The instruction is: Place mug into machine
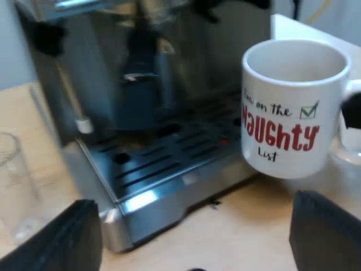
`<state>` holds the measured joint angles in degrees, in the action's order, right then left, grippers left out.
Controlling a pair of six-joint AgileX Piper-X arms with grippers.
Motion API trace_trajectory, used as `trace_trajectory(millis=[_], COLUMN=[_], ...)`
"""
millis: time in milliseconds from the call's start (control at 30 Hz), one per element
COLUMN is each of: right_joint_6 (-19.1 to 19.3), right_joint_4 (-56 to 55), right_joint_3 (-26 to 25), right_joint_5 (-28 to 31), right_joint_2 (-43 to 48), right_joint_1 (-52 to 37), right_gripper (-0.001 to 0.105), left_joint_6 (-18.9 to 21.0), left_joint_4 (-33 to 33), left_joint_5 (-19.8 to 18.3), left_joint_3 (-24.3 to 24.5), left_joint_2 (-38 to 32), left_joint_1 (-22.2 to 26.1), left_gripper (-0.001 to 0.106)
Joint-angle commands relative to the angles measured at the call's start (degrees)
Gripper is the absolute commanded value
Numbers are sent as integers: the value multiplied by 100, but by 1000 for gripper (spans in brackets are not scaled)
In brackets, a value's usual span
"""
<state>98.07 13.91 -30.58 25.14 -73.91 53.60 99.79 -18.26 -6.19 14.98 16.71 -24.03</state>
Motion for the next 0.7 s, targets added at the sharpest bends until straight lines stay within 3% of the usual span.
trace_trajectory(millis=[33,67,133,700], right_joint_6=[26,26,26,-66], right_joint_4=[442,481,551,910], right_joint_3=[-266,-329,-424,-969], right_joint_5=[74,74,74,60], right_joint_2=[-151,-252,-430,-1486], right_joint_1=[-9,-6,-6,-234], right_gripper=[0,0,0,0], left_joint_6=[-204,-216,-215,-191], left_joint_4=[151,171,168,187], left_joint_5=[-1108,-1566,-1872,-1736], left_joint_3=[18,18,18,18], left_joint_2=[19,45,79,495], left_joint_1=[435,651,889,708], left_gripper=[62,57,52,49])
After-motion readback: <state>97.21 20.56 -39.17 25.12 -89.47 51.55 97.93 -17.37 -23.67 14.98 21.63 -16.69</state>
